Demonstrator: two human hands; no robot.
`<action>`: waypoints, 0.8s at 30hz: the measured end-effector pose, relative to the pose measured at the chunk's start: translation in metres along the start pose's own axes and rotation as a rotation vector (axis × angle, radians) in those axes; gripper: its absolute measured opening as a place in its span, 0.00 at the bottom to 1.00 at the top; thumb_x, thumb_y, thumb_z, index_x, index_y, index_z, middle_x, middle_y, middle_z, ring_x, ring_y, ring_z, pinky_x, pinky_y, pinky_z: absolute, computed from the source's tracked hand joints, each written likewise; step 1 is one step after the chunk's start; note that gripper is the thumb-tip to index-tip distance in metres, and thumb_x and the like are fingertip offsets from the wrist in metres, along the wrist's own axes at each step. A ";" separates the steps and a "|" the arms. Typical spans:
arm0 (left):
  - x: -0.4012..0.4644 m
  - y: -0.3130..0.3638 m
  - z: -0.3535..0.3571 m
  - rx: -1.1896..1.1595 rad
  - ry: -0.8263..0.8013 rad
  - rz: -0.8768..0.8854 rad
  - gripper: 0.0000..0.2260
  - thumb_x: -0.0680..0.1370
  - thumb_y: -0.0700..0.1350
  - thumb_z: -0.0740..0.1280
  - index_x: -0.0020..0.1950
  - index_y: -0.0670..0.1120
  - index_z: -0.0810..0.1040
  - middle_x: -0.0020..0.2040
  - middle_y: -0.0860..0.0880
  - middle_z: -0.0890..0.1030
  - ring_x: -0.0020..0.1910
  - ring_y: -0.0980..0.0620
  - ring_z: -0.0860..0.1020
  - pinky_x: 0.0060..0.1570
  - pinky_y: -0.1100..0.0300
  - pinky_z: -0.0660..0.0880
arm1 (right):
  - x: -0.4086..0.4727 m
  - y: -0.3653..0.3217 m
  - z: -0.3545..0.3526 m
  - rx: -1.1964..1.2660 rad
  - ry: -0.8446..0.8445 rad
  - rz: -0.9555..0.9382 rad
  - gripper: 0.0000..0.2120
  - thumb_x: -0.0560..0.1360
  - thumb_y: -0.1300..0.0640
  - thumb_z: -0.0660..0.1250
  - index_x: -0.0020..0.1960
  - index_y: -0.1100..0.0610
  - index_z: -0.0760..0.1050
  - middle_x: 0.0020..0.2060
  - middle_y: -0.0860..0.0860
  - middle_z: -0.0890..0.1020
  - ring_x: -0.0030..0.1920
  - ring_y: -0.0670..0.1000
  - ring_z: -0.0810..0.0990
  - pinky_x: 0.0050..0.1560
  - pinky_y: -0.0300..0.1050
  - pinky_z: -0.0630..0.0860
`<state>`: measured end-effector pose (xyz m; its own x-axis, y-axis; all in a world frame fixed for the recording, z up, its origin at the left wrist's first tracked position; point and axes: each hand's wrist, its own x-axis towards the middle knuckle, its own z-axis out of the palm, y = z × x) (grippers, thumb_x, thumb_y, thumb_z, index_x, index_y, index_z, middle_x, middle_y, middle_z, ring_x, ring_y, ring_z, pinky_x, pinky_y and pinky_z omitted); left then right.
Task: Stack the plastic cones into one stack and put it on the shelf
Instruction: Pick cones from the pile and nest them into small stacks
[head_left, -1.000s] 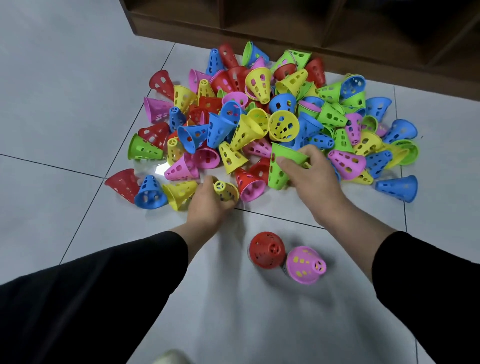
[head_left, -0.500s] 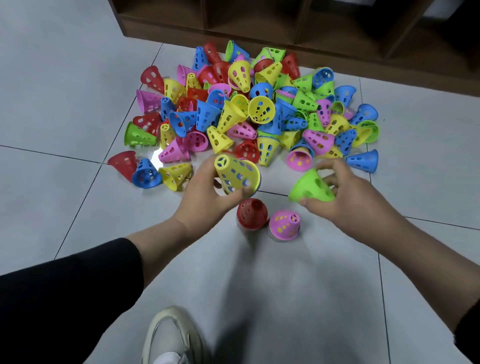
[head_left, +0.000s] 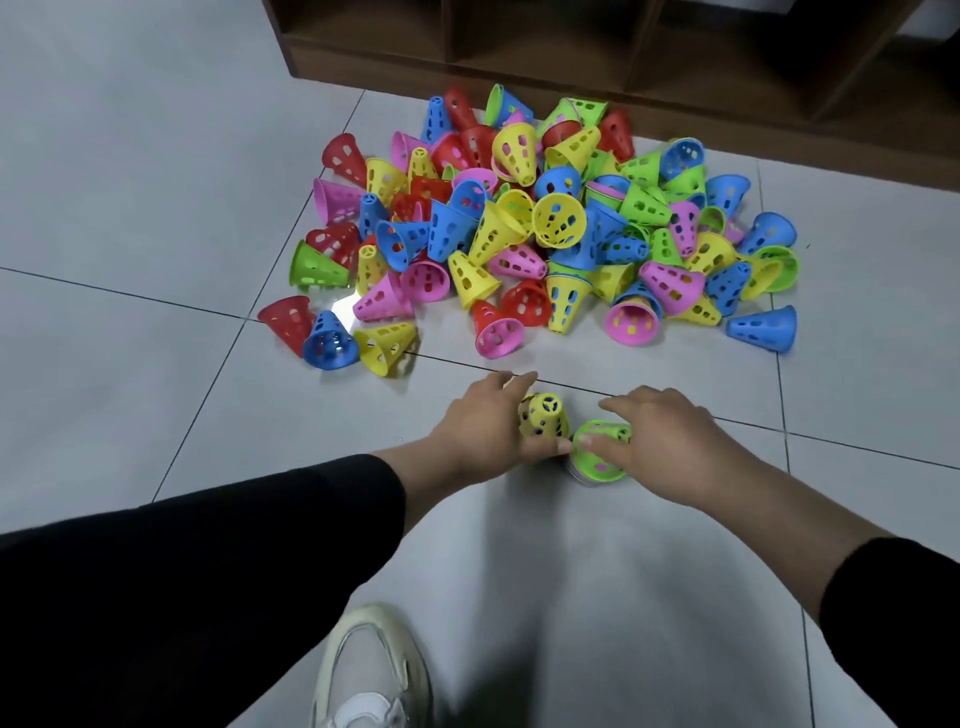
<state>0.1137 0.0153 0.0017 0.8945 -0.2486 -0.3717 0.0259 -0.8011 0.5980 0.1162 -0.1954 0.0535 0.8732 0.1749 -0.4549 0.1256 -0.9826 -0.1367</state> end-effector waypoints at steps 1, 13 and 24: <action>-0.004 -0.005 -0.003 -0.036 0.034 0.015 0.39 0.72 0.70 0.66 0.77 0.52 0.64 0.74 0.48 0.68 0.73 0.48 0.66 0.70 0.47 0.67 | 0.001 0.002 -0.001 0.084 0.058 -0.002 0.27 0.76 0.33 0.59 0.67 0.48 0.75 0.61 0.49 0.77 0.64 0.54 0.73 0.62 0.53 0.70; 0.030 -0.126 -0.076 0.407 0.426 -0.188 0.27 0.76 0.57 0.70 0.70 0.44 0.70 0.63 0.40 0.75 0.60 0.39 0.73 0.57 0.47 0.72 | 0.112 -0.064 -0.028 0.376 0.020 -0.024 0.35 0.72 0.33 0.67 0.69 0.56 0.72 0.64 0.53 0.77 0.62 0.54 0.76 0.53 0.44 0.69; 0.058 -0.143 -0.071 0.651 0.155 -0.100 0.21 0.74 0.52 0.70 0.63 0.45 0.71 0.56 0.43 0.76 0.54 0.42 0.75 0.50 0.50 0.71 | 0.199 -0.127 -0.010 0.386 -0.246 0.158 0.29 0.75 0.32 0.63 0.47 0.60 0.70 0.40 0.55 0.75 0.37 0.59 0.82 0.36 0.46 0.79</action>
<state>0.1933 0.1546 -0.0548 0.9568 -0.1138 -0.2675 -0.1185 -0.9929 -0.0017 0.2781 -0.0361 -0.0109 0.7242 0.0808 -0.6848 -0.2242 -0.9115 -0.3447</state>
